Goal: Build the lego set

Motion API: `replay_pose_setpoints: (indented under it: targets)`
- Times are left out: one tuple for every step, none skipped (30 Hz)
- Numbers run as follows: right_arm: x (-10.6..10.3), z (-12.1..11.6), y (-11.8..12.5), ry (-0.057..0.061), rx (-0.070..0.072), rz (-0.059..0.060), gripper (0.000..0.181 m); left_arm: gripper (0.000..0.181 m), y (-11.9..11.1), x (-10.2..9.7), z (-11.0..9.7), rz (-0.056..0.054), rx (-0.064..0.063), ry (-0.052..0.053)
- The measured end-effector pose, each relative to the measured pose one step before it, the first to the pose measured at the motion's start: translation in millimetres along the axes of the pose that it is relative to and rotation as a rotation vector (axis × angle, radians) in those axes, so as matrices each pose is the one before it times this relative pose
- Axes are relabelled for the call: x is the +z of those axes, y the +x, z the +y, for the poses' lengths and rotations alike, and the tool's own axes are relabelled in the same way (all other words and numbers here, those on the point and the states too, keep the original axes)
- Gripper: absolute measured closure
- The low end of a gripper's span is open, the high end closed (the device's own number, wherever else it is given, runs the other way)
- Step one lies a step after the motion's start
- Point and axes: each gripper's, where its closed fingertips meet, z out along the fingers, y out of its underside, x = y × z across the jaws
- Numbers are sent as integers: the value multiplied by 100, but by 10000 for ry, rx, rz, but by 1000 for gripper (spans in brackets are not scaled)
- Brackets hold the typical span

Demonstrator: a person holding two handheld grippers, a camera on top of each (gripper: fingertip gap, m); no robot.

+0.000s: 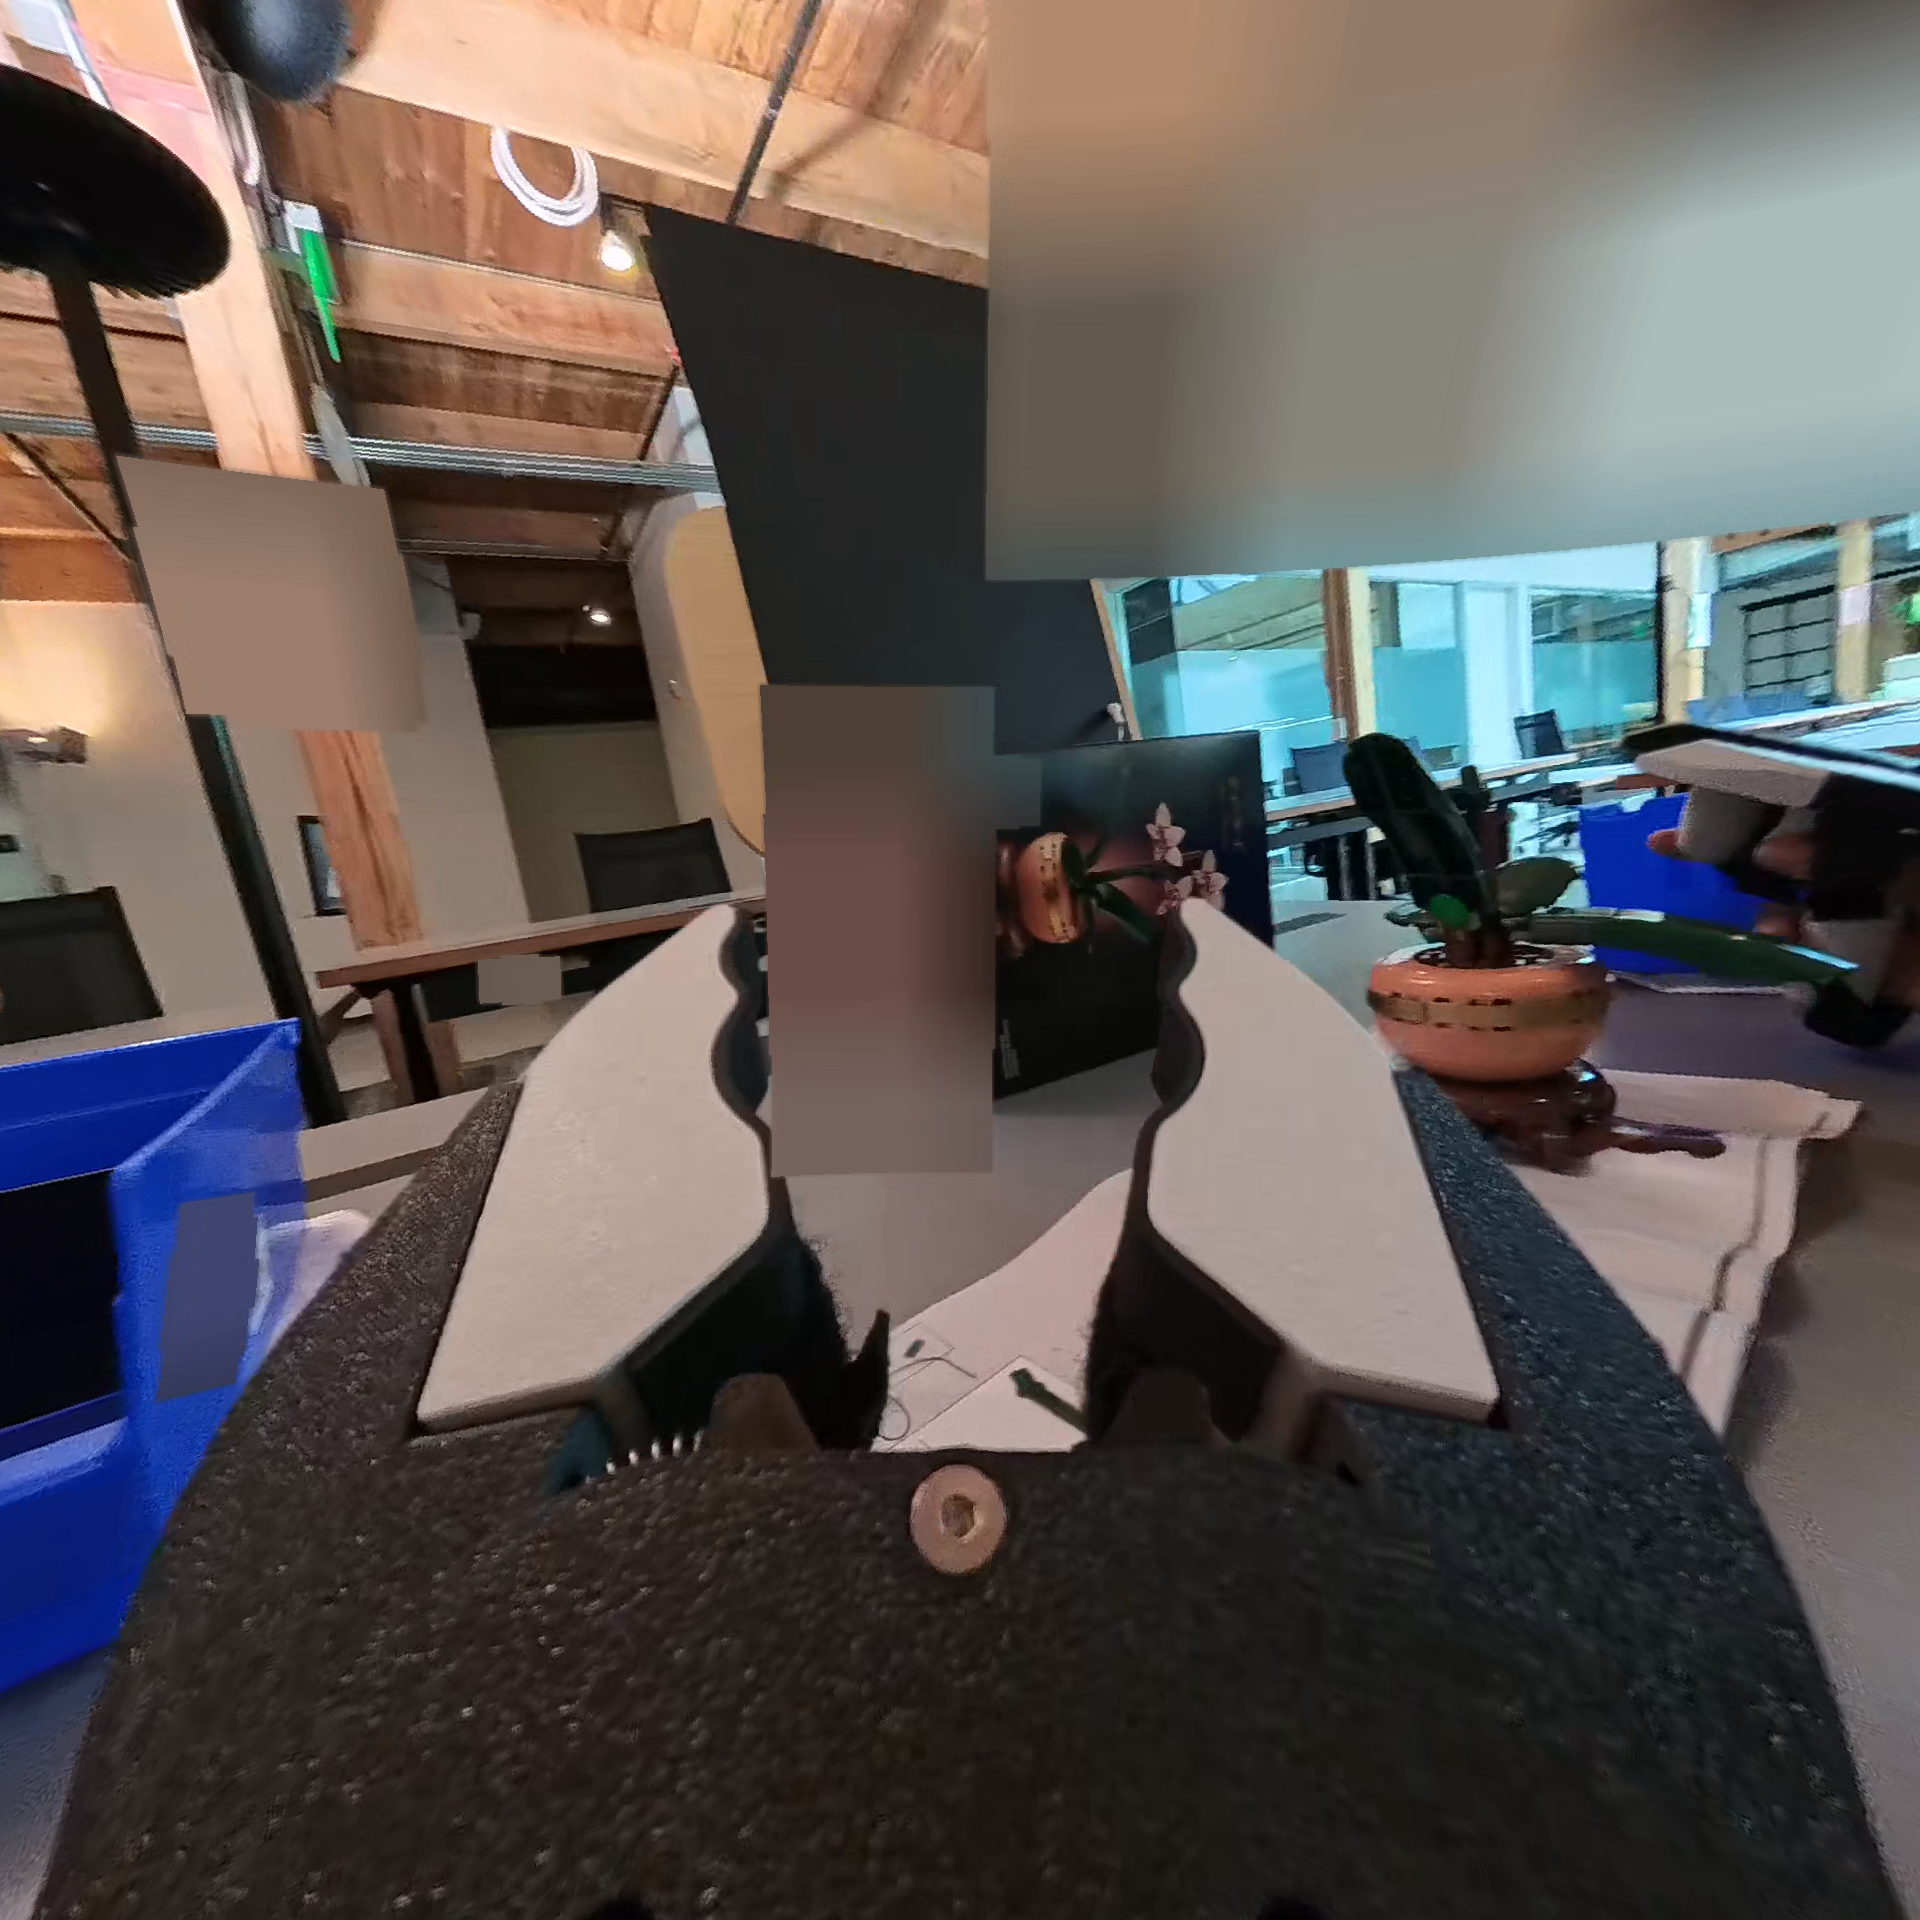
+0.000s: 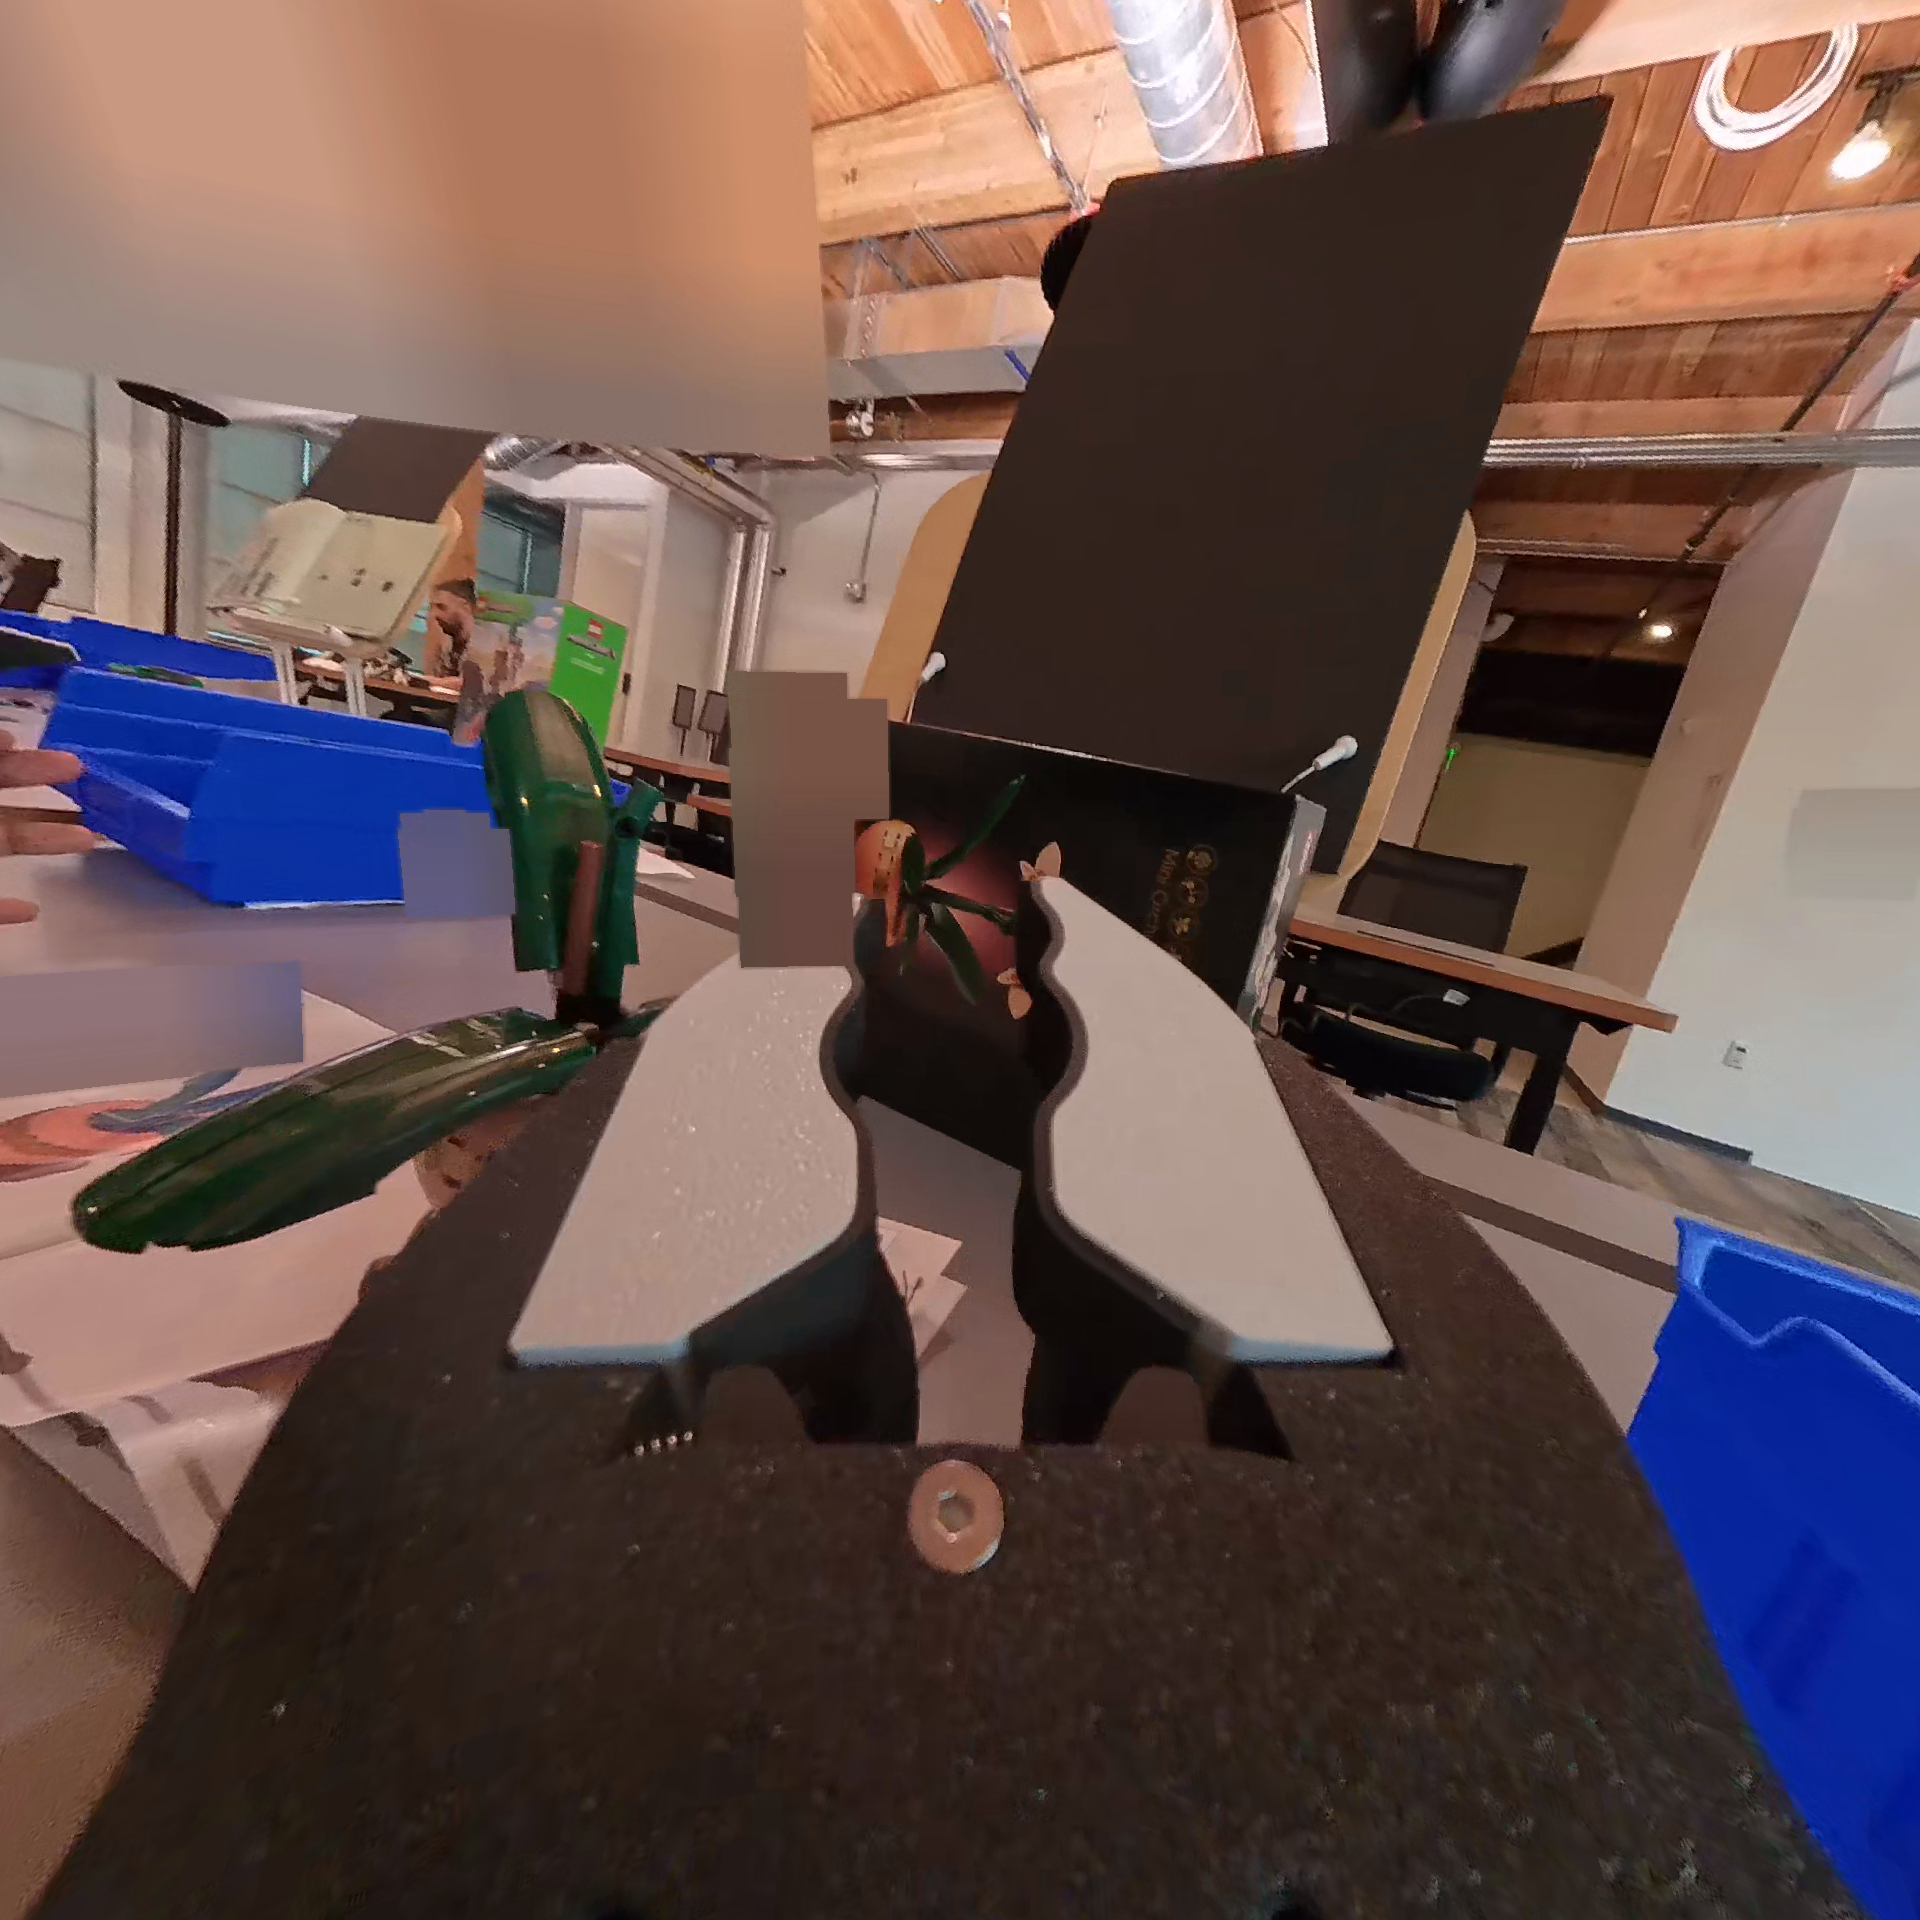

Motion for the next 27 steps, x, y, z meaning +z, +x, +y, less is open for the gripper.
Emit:
replay_pose_setpoints:
  targets:
    - [114, 301, 78, -184, 1, 34, 159, 109, -108, 64, 158, -71, 130, -110]
    - [137, 383, 114, -255, 29, 43, 162, 110, -40, 64, 143, -46, 140, -99]
    - [157, 401, 119, -299, 45, 35, 166, 111, -15, 57, 178, -31, 142, -104]
    - [193, 384, 136, -270, 41, 25, 169, 112, -18, 57, 139, -32, 110, -92]
    - [215, 371, 102, -235, 77, 11, 170, 112, -59, 18, 44, -49, 75, -31]
    - [241, 382, 49, -221, 120, -28, 171, 114, -104, 4, 14, -63, 36, -2]
    - [246, 425, -24, -227, 159, -78, 171, 115, -170, -29, -5, -91, -7, 3]
    - [247, 465, -66, -243, 167, -101, 171, 116, -203, -37, -12, -99, -19, 17]
    - [212, 436, -50, -227, 130, -76, 171, 119, -147, -38, -38, -69, -20, 30]
    - [177, 382, -65, -186, 69, -66, 171, 121, -75, -34, -27, -27, -25, 29]
    - [137, 242, -45, -120, 25, -48, 171, 123, -18, -10, -15, -9, -9, 15]
    - [86, 66, -32, -55, -6, -25, 171, 125, 3, 5, -4, -11, 19, 0]
    - [97, 44, -5, -17, -14, -1, 171, 126, 10, 5, 12, -8, 33, -5]
    - [89, 56, -40, -40, 0, -37, 171, 127, 22, 12, -3, -2, 25, 0]
    - [96, 119, -65, -91, 13, -56, 171, 129, -20, -6, -2, -7, 2, 8]
    - [99, 122, -82, -102, 3, -74, 171, 130, -62, -12, -9, -24, -31, 16]
    - [96, 119, -108, -99, -21, -68, 171, 131, -83, -26, -29, -24, -55, 22]
    - [68, 81, -103, -73, -54, -38, 171, 132, -50, -18, -30, -8, -54, 23]
    - [46, 45, -120, -45, -83, -35, 171, 133, -38, -7, -15, 0, -37, 15]
    - [29, 36, -127, -35, -92, -34, 171, 133, 7, -14, -10, 11, -11, 4]
    - [35, 28, -108, -34, -78, -27, 171, 133, 40, 12, 8, 20, 14, -4]
    - [29, 27, -77, -30, -54, -24, 171, 134, 49, 12, 17, 20, 31, -12]
    - [14, 14, -57, -17, -32, -17, 171, 134, 69, 15, 21, 22, 38, -16]
    - [-14, -11, -16, 4, -12, 1, 171, 134, 59, 9, 18, 24, 37, -15]
    - [-35, -32, 28, 23, 10, 24, 171, 134, 58, 18, 20, 19, 33, -15]
    - [-40, -45, 35, 35, 25, 19, 171, 134, 48, 12, 17, 15, 24, -13]
    - [-37, -48, 34, 32, 41, 11, 171, 134, 31, 9, 13, 14, 15, -8]
